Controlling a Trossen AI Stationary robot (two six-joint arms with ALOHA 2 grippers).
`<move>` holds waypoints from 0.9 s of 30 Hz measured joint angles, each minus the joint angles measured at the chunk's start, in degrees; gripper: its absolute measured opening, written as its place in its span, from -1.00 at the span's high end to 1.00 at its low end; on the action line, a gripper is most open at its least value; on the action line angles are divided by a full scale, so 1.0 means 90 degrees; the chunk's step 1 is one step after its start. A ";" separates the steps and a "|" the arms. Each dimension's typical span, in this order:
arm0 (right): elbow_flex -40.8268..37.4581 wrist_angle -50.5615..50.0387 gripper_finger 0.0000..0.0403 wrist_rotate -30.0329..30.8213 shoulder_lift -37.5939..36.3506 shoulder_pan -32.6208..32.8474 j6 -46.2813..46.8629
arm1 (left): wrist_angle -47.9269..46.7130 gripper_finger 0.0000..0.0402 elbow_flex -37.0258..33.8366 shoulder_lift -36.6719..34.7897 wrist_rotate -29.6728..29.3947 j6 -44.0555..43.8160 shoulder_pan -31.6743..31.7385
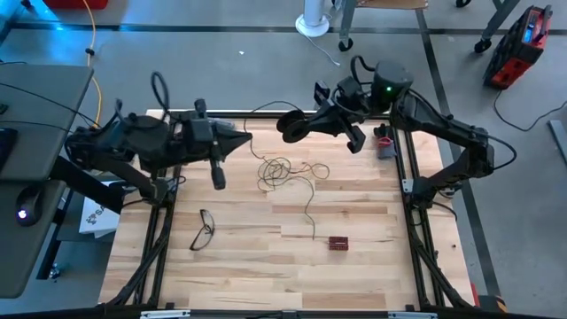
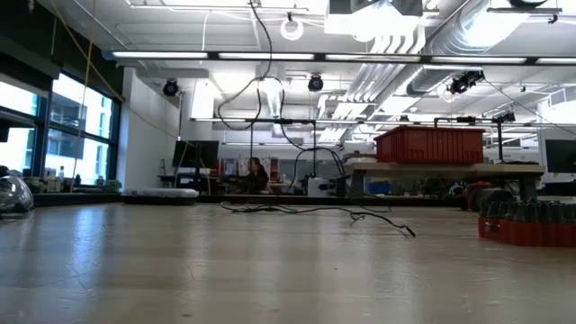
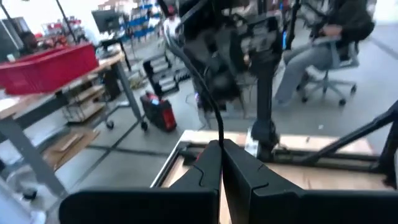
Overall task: Coil cords
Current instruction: Coil the black wire into the spool
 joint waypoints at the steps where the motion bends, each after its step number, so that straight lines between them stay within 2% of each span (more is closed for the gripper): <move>1: 0.0000 0.0000 1.00 0.0000 0.0000 -0.0028 -0.0018 | -0.0011 1.00 0.0000 -0.0026 -0.0011 0.0003 -0.0026; 5: 0.0000 0.0088 1.00 0.0008 -0.0083 -0.0190 -0.0155 | -0.0588 1.00 0.0005 -0.0049 -0.0356 -0.0399 -0.0196; 10: 0.0000 0.0222 1.00 -0.0105 -0.0283 -0.0449 -0.0156 | -0.1947 1.00 -0.0028 -0.0045 -0.0811 -0.1739 -0.0306; 13: 0.0000 0.0289 1.00 -0.0123 -0.0353 -0.0529 -0.0156 | -0.2203 1.00 -0.0248 -0.0045 -0.0834 -0.2338 -0.0296; 20: -0.0001 0.0763 1.00 -0.0146 -0.0542 -0.0634 -0.0131 | -0.1773 1.00 -0.0965 0.0013 -0.0694 -0.2525 -0.0297; 24: -0.0005 0.1003 1.00 -0.0153 -0.0549 -0.0632 -0.0103 | -0.0930 1.00 -0.1393 0.0028 -0.0626 -0.2388 -0.0101; 27: -0.0002 0.1092 1.00 -0.0137 -0.0563 -0.0632 -0.0105 | -0.0418 0.96 -0.1485 0.0062 -0.0154 -0.2388 0.0199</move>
